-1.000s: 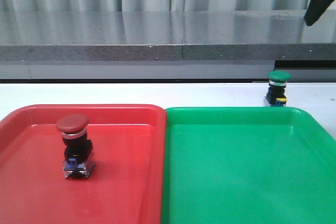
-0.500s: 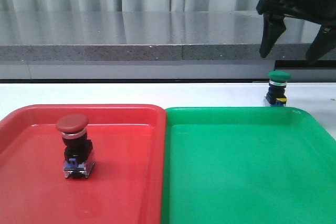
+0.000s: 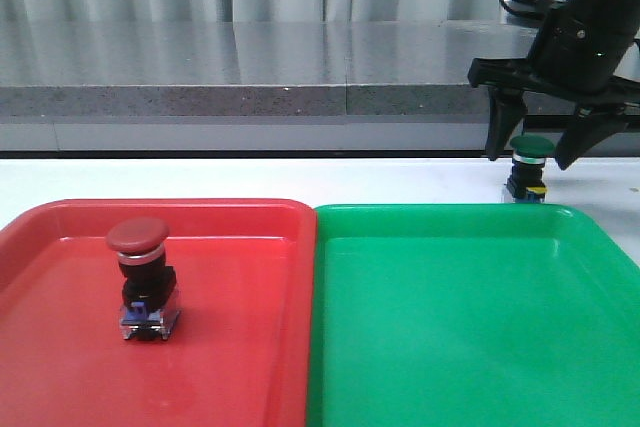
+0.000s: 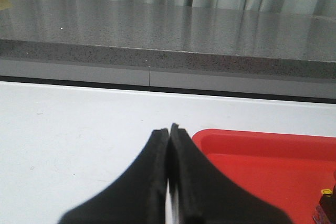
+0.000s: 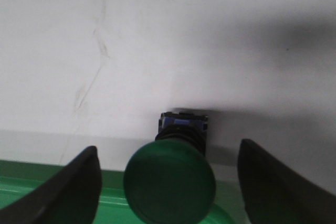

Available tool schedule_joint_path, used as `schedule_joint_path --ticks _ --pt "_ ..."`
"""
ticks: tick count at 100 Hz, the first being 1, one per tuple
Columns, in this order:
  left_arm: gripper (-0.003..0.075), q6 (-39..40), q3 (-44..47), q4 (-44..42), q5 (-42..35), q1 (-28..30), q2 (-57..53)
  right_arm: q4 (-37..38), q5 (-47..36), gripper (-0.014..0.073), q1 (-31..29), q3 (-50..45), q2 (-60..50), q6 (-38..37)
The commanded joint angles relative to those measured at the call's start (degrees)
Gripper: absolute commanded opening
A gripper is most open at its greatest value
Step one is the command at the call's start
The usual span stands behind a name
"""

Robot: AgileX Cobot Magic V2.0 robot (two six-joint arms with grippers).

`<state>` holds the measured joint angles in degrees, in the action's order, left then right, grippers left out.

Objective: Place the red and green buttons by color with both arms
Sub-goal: 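Lower the right gripper onto the green button and grasp it, then carry the green button with the right gripper into the green tray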

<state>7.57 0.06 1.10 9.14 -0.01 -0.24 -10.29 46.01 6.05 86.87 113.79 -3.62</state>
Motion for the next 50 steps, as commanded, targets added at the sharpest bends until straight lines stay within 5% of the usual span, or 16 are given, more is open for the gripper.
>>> schedule_joint_path --ticks 1,17,50 --pt "-0.0020 0.4 0.8 0.1 -4.3 0.2 -1.9 -0.6 -1.3 0.0396 -0.2 2.0 -3.2 0.5" --pt "-0.0020 0.4 0.8 0.1 -4.3 0.2 -1.9 -0.6 -1.2 0.0264 -0.2 2.0 -3.2 0.5" --pt "-0.0020 0.4 0.8 0.1 -4.3 0.2 -1.9 -0.6 -0.3 0.0250 -0.2 2.0 -7.5 0.5"
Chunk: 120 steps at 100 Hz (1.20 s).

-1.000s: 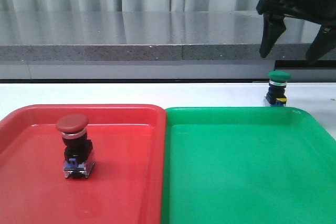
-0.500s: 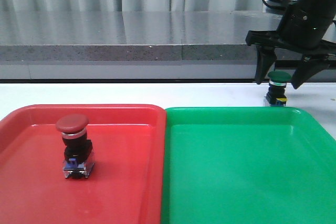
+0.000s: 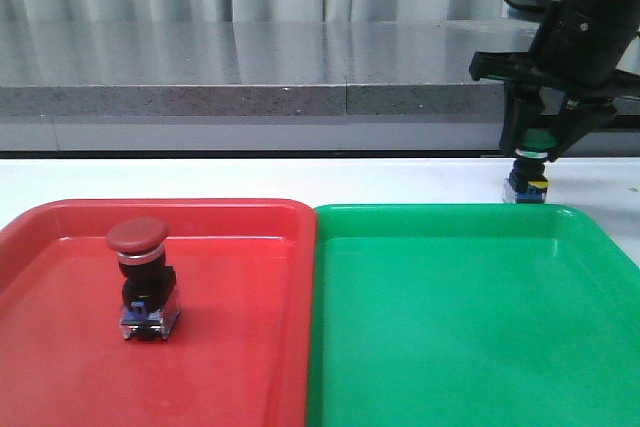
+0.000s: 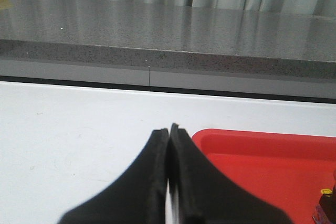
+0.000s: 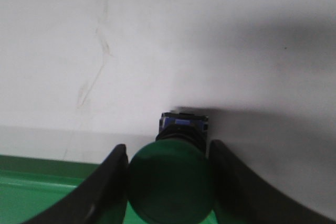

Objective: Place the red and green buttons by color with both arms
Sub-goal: 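Carry the green button with the right gripper into the green tray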

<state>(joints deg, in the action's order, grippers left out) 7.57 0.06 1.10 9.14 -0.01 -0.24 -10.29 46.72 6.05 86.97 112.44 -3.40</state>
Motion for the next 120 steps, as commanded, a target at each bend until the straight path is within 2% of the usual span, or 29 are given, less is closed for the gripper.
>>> schedule_joint_path --ticks 1,27,45,84,101,120 --pt "-0.0020 0.4 0.8 0.1 -4.3 0.2 -1.9 -0.6 -1.0 0.0250 -0.2 1.9 -6.6 0.2" --pt "-0.0020 0.4 0.8 0.1 -4.3 0.2 -1.9 -2.8 5.8 0.0250 0.2 1.3 -15.4 0.2" --pt "-0.0020 0.4 0.8 0.1 -4.3 0.2 -1.9 -4.6 6.3 0.0250 2.1 -3.0 -19.2 0.1" --pt "-0.0020 0.4 0.8 0.1 -4.3 0.2 -1.9 -7.3 -6.6 0.0250 12.6 -24.2 -25.9 -2.9" --pt "-0.0020 0.4 0.8 0.1 -4.3 0.2 -1.9 -7.6 -11.6 0.0250 16.7 -29.3 -25.9 -3.8" --pt "-0.0020 0.4 0.8 0.1 -4.3 0.2 -1.9 -7.7 -15.3 0.0250 17.7 -32.0 -25.8 -5.0"
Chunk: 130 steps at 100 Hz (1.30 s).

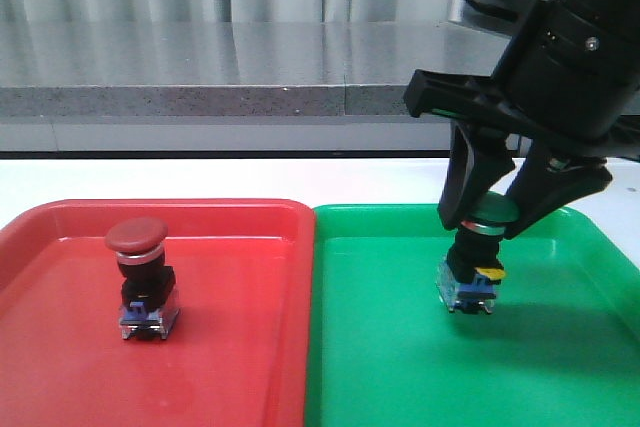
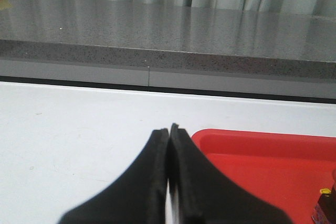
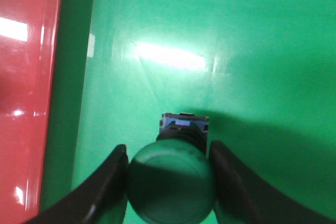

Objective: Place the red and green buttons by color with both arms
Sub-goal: 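Carry the green button with the right gripper into the green tray, then open the right gripper and lift it away from the button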

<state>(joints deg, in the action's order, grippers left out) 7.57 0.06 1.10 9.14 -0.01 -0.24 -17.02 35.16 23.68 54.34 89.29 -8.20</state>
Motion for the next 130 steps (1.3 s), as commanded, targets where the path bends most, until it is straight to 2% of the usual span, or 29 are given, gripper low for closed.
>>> schedule_joint_path --ticks 1,49,56,69,77,114,123,130 --pt "-0.0020 0.4 0.8 0.1 -4.3 0.2 -1.9 -0.9 -3.8 0.0250 0.1 0.5 -2.7 -0.2" --pt "-0.0020 0.4 0.8 0.1 -4.3 0.2 -1.9 -0.9 -2.7 0.0265 0.1 0.5 1.8 -0.1" --pt "-0.0020 0.4 0.8 0.1 -4.3 0.2 -1.9 -0.9 -2.8 0.0332 0.1 0.5 1.8 0.0" --pt "-0.0020 0.4 0.8 0.1 -4.3 0.2 -1.9 -0.9 -2.8 0.0545 0.1 0.5 1.8 0.0" --pt "-0.0020 0.4 0.8 0.1 -4.3 0.2 -1.9 -1.0 -2.6 0.0598 0.1 0.5 1.8 0.0" --pt "-0.0020 0.4 0.8 0.1 -4.3 0.2 -1.9 0.0 -2.6 0.0591 -0.1 0.8 -4.7 0.0" --pt "-0.0020 0.4 0.8 0.1 -4.3 0.2 -1.9 2.6 -2.3 0.0516 -0.5 0.8 -8.3 0.0" --pt "-0.0020 0.4 0.8 0.1 -4.3 0.2 -1.9 4.3 -1.7 0.0381 -1.2 0.8 -11.0 0.0"
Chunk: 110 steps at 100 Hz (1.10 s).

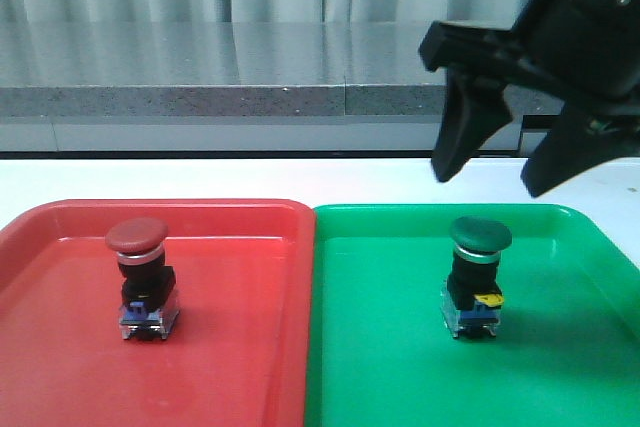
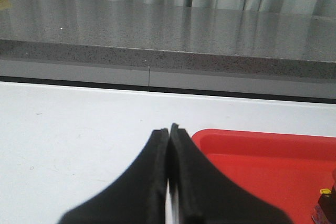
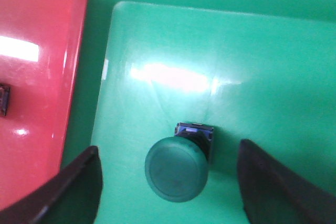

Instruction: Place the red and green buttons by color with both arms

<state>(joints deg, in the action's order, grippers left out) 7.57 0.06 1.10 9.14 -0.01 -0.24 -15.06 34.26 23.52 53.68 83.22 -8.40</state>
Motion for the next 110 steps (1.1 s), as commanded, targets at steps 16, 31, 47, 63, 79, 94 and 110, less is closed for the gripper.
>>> schedule_joint_path --ticks 16,31,47,63,79,94,110 --pt "-0.0020 0.4 0.8 0.1 -4.3 0.2 -1.9 5.4 0.2 0.0020 -3.4 1.4 -10.1 0.2" --pt "-0.0020 0.4 0.8 0.1 -4.3 0.2 -1.9 6.2 0.9 -0.0065 -8.0 1.4 -14.4 0.2" --pt "-0.0020 0.4 0.8 0.1 -4.3 0.2 -1.9 7.1 -1.0 -0.0064 -13.0 -0.4 -19.8 2.7" --pt "-0.0020 0.4 0.8 0.1 -4.3 0.2 -1.9 7.4 -6.0 -0.0064 -17.8 -5.5 -26.2 4.8" --pt "-0.0020 0.4 0.8 0.1 -4.3 0.2 -1.9 12.2 -10.4 -0.0064 -21.7 -11.5 -32.6 4.7" --pt "-0.0020 0.4 0.8 0.1 -4.3 0.2 -1.9 15.1 -14.6 -0.0064 -23.8 -16.7 -38.5 4.7" --pt "-0.0020 0.4 0.8 0.1 -4.3 0.2 -1.9 18.7 -17.2 -0.0064 -23.8 -21.7 -46.0 4.7"
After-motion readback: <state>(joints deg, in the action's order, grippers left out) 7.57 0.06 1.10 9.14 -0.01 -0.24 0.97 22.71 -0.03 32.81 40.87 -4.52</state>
